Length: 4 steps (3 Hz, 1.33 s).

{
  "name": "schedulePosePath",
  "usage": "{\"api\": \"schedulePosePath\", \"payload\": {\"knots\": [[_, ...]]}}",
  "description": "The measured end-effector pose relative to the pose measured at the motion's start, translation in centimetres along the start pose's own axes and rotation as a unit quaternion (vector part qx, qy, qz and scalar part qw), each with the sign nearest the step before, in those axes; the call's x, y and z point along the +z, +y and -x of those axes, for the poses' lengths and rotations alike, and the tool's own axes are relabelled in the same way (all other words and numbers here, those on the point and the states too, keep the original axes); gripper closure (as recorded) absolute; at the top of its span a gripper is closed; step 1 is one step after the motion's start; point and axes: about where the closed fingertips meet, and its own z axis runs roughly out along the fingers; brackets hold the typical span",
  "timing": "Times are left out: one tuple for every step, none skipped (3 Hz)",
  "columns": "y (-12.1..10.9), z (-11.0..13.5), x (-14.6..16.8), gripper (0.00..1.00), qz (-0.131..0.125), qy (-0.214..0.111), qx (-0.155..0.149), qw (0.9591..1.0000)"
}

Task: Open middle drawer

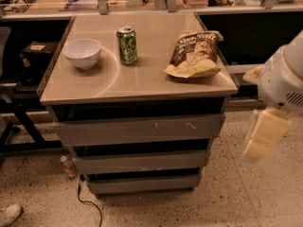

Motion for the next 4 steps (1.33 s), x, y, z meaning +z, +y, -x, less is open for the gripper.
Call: {"api": "schedulePosePath", "payload": {"knots": [[4.4,-0.3,6.6,0.00,0.057,-0.006,0.012,0.9983],[4.9,-0.3,7.4,0.00,0.062,-0.005,0.014,0.9979],[7.1,-0.3,11.8,0.00,0.085,-0.012,0.037,0.9957],[8.8,0.1,17.4,0.00,0.108,-0.023,0.060,0.9920]]}}
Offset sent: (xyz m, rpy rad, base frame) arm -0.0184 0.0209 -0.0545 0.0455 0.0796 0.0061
